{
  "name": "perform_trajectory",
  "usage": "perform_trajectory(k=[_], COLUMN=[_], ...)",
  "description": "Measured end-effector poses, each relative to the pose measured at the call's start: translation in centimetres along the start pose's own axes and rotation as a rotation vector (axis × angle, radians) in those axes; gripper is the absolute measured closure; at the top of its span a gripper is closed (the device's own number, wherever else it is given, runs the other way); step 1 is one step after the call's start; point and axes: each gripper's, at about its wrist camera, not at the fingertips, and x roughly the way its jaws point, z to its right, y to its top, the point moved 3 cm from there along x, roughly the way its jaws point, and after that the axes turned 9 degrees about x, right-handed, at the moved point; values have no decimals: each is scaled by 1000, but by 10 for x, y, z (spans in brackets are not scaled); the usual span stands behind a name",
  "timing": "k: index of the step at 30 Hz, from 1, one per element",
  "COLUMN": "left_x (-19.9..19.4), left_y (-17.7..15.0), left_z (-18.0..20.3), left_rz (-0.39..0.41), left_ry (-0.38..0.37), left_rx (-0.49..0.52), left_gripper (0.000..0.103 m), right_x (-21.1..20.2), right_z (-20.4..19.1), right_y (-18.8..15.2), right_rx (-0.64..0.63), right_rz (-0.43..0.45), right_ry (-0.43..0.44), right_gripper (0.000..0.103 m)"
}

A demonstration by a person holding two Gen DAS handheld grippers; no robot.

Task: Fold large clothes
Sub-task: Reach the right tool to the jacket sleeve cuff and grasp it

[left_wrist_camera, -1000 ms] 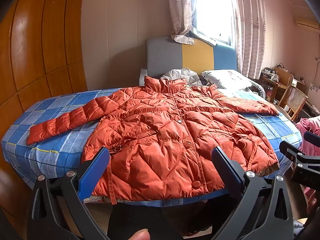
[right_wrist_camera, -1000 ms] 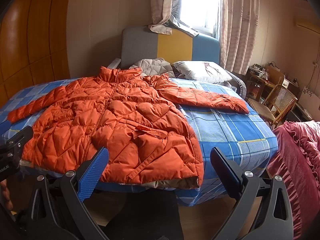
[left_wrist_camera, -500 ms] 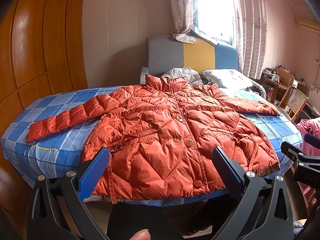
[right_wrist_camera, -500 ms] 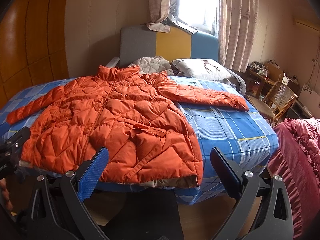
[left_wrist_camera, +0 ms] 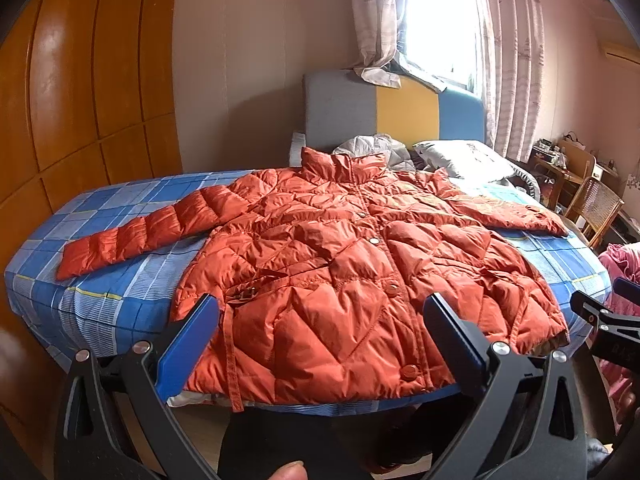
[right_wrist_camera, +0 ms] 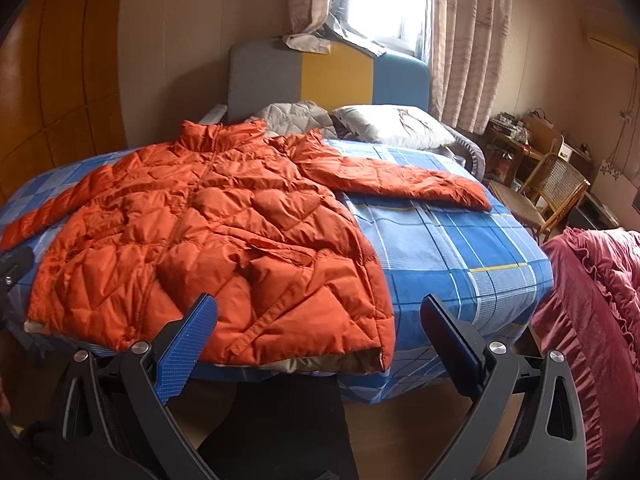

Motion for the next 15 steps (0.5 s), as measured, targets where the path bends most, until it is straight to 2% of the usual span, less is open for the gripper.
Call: perform_trajectory(k=[8, 12, 15], left_x=[42, 73, 90], left_y=[-14, -3, 7], left_z=[-19, -24, -25], left_rz=[-106, -147, -148], left_ry=[-24, -16, -16], left_rx=[-79, -93, -90], left_gripper=[2, 2, 2], right_x=[49, 86, 123], right_z=[29, 49, 75], right_y=[9, 29, 47], right_rx=[81, 130, 196], right_rz=[-83, -109, -150], right_ry=[-57, -83, -104], right_gripper=[3, 3, 3])
